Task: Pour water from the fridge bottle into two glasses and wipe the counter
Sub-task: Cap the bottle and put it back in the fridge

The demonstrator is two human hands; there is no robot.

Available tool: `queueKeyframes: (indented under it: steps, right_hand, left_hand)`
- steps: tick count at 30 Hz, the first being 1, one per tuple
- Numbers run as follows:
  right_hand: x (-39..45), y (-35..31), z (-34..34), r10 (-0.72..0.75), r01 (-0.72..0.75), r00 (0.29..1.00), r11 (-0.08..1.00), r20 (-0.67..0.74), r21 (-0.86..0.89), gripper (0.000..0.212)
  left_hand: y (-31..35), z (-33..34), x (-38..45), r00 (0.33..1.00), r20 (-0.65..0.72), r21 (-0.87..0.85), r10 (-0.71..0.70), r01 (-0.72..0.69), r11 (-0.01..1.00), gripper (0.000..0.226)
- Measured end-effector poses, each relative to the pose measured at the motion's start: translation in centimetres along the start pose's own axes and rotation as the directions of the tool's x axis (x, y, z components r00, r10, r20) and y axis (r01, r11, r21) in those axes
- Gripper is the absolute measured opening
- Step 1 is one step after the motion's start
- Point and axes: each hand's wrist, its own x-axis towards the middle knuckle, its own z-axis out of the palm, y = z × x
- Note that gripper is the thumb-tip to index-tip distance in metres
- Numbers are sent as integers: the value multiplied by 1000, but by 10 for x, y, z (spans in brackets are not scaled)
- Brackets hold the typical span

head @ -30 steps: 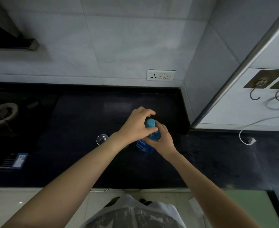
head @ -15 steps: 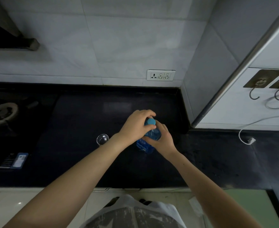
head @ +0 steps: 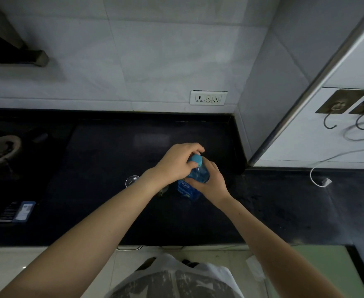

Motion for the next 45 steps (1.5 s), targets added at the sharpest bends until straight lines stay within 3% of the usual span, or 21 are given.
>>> queueKeyframes:
  steps: [5,9,16,20,26,28,30,32,35,38,45]
  right_hand:
    - [-1,-2,0,-18,18,1000,1000,2,-4,72]
    - [-1,-5,-1,-25,25,1000,1000,2,-8,72]
    - [-1,-4,-2,-32,32,999,999,-2,-37,71]
    - [1,-3,-1,-13,13,1000,999,-2,-31,68]
    - [2,-2,-1,24,-24,1000,1000,-6,-6,68]
    - [2,-2,-2,16,-16,1000,1000,-2,-9,71]
    - [2,-2,-3,-4,4,1000,1000,4,-26,73]
    - [1,-2,-3,-8,8,1000,1000,-5,-24,74]
    - [1,-2,-3,-8,8,1000,1000,-13,-22,76]
    - [1,-3,-4,-21,20,1000,999,-14,-27,73]
    - [4,-3,-5,-29,29,1000,999,1,-43,68]
  left_hand:
    - [7,-1,-1,1000,23,115,-14,11,993,55]
    - [12,10,-1,996,-72,224,-46,61,973,38]
    - [11,17,0,990,-133,159,-36,57,986,31]
    - [5,6,6,999,-52,89,14,-9,996,29]
    - [-1,-14,19,979,187,66,80,-94,993,34]
    - [1,-8,14,991,130,56,35,-43,997,40]
    - [5,7,2,997,-56,11,-57,57,998,41]
    - [9,22,-8,963,-237,-13,-129,129,992,35]
    - [11,35,-8,924,-352,0,-147,157,988,32]
    - [12,33,-5,933,-346,25,-95,110,994,25]
    - [3,19,-3,989,-148,19,-23,26,999,20]
